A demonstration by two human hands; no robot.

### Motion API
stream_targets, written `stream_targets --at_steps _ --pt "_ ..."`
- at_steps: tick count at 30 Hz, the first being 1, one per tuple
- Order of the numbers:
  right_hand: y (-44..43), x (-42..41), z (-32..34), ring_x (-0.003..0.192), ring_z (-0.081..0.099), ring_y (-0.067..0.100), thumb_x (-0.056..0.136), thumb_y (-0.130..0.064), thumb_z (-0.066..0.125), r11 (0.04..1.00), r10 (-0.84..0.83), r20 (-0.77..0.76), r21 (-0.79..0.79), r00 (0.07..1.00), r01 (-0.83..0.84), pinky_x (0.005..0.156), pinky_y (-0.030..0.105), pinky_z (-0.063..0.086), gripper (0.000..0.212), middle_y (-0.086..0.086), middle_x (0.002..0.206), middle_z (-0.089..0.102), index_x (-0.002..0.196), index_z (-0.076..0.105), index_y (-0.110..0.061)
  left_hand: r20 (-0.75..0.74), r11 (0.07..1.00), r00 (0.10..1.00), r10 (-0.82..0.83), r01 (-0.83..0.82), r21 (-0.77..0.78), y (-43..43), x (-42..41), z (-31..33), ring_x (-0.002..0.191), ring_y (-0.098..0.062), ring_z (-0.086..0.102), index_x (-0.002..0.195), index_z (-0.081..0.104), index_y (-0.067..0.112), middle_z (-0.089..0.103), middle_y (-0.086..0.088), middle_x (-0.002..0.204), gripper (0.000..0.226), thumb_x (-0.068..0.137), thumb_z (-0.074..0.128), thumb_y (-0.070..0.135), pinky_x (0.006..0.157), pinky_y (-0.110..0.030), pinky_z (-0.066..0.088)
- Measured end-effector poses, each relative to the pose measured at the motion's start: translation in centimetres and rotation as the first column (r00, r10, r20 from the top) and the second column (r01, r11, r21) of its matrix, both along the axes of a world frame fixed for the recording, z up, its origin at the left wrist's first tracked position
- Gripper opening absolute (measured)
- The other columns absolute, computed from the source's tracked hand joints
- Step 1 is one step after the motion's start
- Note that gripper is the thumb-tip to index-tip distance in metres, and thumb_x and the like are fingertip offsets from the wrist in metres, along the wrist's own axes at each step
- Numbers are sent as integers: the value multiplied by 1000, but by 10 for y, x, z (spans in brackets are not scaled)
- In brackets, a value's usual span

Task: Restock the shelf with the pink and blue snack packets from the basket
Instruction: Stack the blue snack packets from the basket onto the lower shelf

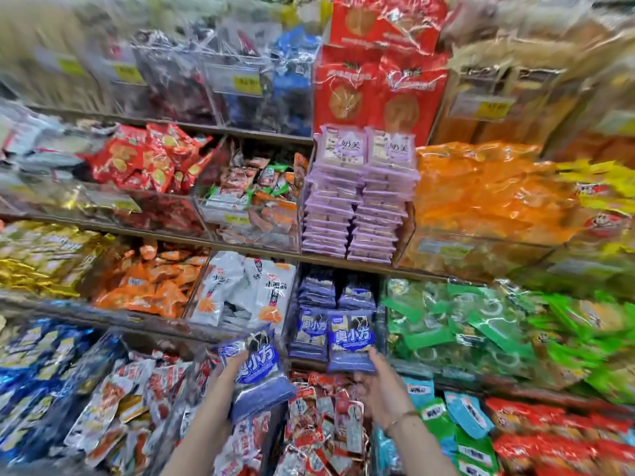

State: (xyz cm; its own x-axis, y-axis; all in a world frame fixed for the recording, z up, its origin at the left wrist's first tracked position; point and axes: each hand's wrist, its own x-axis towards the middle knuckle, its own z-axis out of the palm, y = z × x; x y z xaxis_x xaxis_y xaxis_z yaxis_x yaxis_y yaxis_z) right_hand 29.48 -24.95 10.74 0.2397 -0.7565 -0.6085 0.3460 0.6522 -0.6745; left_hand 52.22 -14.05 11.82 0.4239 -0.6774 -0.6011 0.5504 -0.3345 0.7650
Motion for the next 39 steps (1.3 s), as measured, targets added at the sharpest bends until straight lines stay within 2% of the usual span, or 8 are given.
stream_targets --at_steps 5,12,18,23,28,33,36,39 --pt "-65 40 4 44 54 10 97 -18 49 992 -129 51 -7 990 130 36 16 39 39 5 69 52 133 44 -6 56 1000 998 1 1 -29 -34 21 3 120 -35 53 141 41 18 50 -13 139 69 83 65 46 98 -52 46" --pt "-110 65 -14 61 47 12 95 -17 53 958 -280 -3 72 960 279 36 14 40 48 6 82 51 140 39 -15 75 997 995 -71 71 14 -56 49 -4 127 -34 46 143 38 21 43 -9 146 89 68 72 56 104 -54 40" --pt "-129 71 -17 128 46 23 98 -11 45 907 -405 42 140 913 396 109 29 34 41 15 137 47 135 40 4 -14 994 995 -102 102 29 -75 56 -14 114 -34 59 140 42 19 53 -11 137 83 70 75 50 84 -47 54" --pt "-131 78 -20 135 38 20 98 -7 43 837 -540 135 188 830 514 114 26 26 39 14 145 39 135 40 4 74 995 994 -76 71 70 -74 53 -22 138 -30 32 147 31 22 30 -5 154 117 48 80 60 107 -54 30" --pt "-134 70 -24 124 49 18 97 -9 48 851 -521 212 195 827 487 114 31 28 42 13 128 52 137 39 1 57 996 995 -80 78 34 -74 53 -21 133 -31 41 148 28 20 36 -7 151 127 43 84 63 108 -54 34" --pt "-91 72 -23 121 51 23 93 -20 56 994 -83 -63 -78 995 78 100 33 44 55 5 132 48 141 34 -9 80 998 995 -66 63 31 -76 49 -16 120 -31 52 138 41 15 53 -7 135 87 68 77 51 104 -53 40" --pt "-50 100 -9 100 61 13 82 -42 64 846 392 -362 -218 846 -486 77 22 52 43 -1 114 59 118 54 -22 169 996 984 -58 46 75 -82 48 -14 100 -29 62 115 55 15 65 -4 108 51 77 73 43 97 -50 46" --pt "-30 127 -3 97 56 5 81 -47 64 696 447 -568 -265 691 -667 76 15 46 40 -8 106 55 111 49 -24 252 996 967 -45 24 88 -84 43 -12 96 -27 63 115 57 8 64 -8 112 53 77 74 41 88 -42 48"
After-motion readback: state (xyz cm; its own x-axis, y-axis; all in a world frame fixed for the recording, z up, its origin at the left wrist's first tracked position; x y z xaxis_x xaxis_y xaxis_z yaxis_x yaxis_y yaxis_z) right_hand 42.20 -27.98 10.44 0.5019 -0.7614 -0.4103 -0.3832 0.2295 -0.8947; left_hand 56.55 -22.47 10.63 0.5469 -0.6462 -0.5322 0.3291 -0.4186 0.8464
